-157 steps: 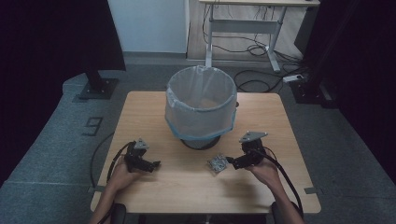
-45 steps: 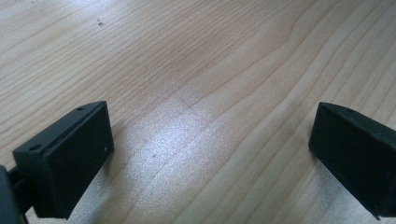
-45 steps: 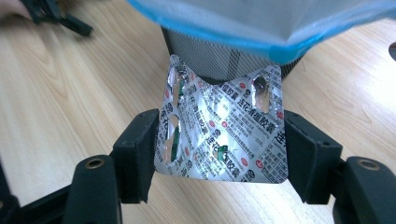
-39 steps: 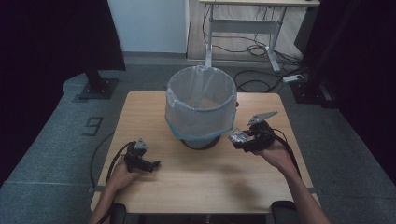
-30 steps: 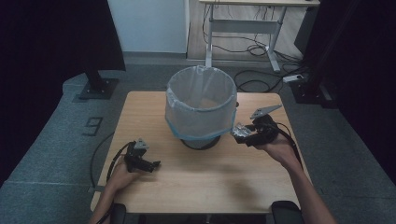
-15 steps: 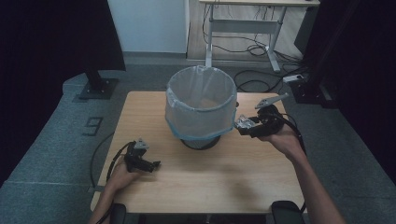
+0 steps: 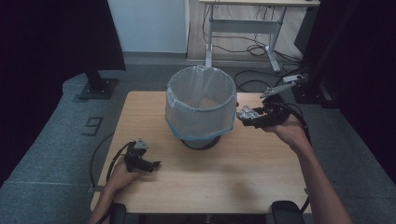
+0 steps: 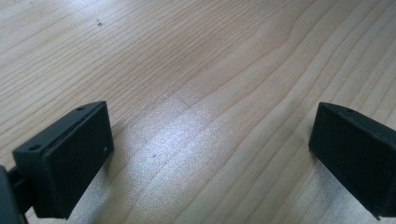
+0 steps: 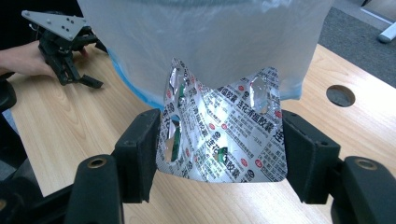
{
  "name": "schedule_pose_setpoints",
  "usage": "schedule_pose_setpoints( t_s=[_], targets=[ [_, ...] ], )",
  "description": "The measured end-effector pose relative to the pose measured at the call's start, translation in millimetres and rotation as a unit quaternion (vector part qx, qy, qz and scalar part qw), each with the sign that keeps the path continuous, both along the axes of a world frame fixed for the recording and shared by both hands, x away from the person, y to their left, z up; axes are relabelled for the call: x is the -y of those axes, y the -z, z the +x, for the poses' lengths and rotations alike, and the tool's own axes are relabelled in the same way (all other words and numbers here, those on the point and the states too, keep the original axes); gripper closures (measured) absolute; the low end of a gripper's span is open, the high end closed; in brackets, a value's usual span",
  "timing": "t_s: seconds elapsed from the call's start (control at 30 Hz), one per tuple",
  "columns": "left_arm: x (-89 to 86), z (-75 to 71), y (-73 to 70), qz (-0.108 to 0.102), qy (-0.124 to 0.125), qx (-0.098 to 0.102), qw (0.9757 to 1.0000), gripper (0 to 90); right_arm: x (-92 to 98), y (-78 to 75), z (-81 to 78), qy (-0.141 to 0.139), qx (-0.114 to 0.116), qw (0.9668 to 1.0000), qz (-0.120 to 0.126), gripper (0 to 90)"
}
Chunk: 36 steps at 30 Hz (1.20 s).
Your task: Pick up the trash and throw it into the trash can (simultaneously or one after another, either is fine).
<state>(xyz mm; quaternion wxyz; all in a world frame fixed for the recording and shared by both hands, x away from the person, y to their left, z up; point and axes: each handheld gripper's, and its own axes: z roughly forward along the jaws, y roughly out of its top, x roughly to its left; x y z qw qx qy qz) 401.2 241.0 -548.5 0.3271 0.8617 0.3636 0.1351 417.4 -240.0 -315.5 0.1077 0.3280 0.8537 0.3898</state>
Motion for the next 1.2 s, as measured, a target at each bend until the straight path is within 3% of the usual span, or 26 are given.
schedule_pose_setpoints(
  t_s=[0.63,1.1,1.2],
  targets=[
    [-0.2,0.3,0.0,0.001,0.002,0.0,1.0,0.0,-0.7,-36.3,14.0,0.007,-0.001,1.0,-0.003,35.6],
    [-0.2,0.3,0.0,0.001,0.002,0.0,1.0,0.0,-18.2,-61.6,24.8,-0.004,0.012,0.9999,-0.01,36.0],
    [-0.2,0.4,0.1,0.001,0.002,0.0,1.0,0.0,-20.9,-67.3,27.4,-0.005,0.014,0.9999,-0.002,36.0]
  ],
)
